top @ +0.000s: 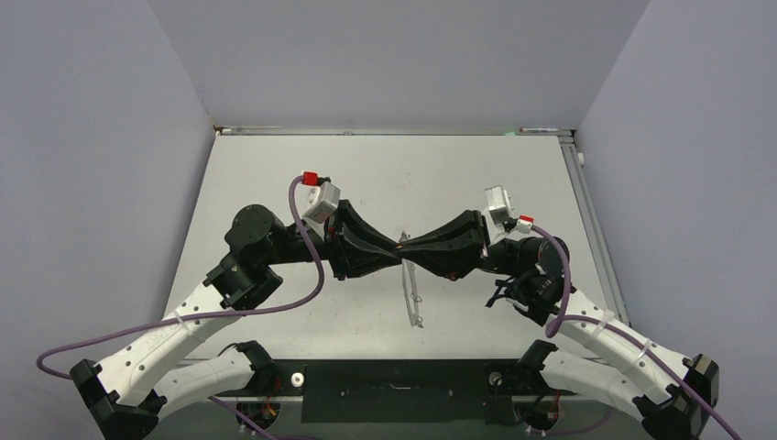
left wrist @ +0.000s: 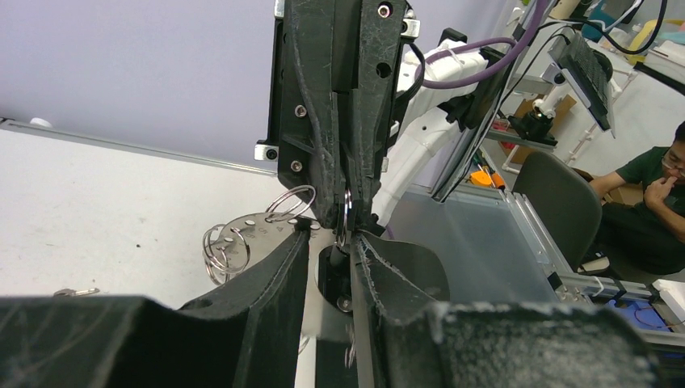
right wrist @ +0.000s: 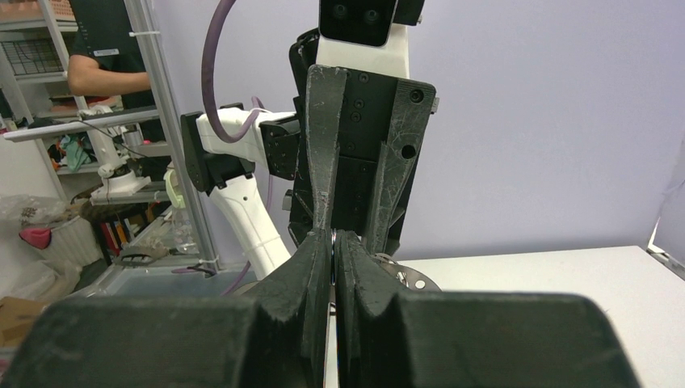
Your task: Put the keys on the keyring
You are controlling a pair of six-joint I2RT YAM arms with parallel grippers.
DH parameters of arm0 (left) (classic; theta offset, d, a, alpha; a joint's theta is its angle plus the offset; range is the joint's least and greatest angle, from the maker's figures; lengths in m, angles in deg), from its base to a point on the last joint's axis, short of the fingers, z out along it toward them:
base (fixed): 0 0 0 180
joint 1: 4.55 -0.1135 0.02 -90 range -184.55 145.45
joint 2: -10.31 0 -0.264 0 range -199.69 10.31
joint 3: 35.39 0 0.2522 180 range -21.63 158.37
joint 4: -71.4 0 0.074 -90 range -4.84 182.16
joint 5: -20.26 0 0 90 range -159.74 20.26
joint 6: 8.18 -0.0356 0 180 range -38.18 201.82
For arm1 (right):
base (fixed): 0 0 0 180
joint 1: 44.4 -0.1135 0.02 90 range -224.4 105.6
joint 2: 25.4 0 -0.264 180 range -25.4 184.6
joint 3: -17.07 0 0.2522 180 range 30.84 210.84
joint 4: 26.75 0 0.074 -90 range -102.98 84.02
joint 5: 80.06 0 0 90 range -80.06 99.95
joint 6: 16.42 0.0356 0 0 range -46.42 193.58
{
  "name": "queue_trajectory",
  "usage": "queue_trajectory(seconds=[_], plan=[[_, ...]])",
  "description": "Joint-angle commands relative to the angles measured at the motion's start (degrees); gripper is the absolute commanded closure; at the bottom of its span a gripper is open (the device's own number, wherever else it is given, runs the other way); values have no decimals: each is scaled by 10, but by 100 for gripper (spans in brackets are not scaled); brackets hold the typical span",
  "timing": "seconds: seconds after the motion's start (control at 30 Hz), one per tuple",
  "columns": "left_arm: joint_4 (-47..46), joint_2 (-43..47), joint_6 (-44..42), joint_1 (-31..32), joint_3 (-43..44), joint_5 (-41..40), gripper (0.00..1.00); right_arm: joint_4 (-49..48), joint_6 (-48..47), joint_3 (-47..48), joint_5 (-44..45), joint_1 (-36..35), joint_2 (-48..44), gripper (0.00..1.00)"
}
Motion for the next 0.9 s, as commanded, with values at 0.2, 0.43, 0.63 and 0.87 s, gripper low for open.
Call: queue_trajectory(seconds=[0.2, 0.43, 0.63, 0.87], plan=[[-39, -1, 11, -2, -2, 0, 84, 40, -64, 39, 2, -37, 12, 95], [-16, 2, 3, -3, 8, -9, 87, 93, -90, 58, -14, -43, 18, 95], [13, 10, -14, -3, 14, -14, 82, 164, -124, 77, -18, -45, 15, 95], [12, 11, -14, -3, 14, -12, 94, 194, -139, 83, -24, -48, 21, 95]])
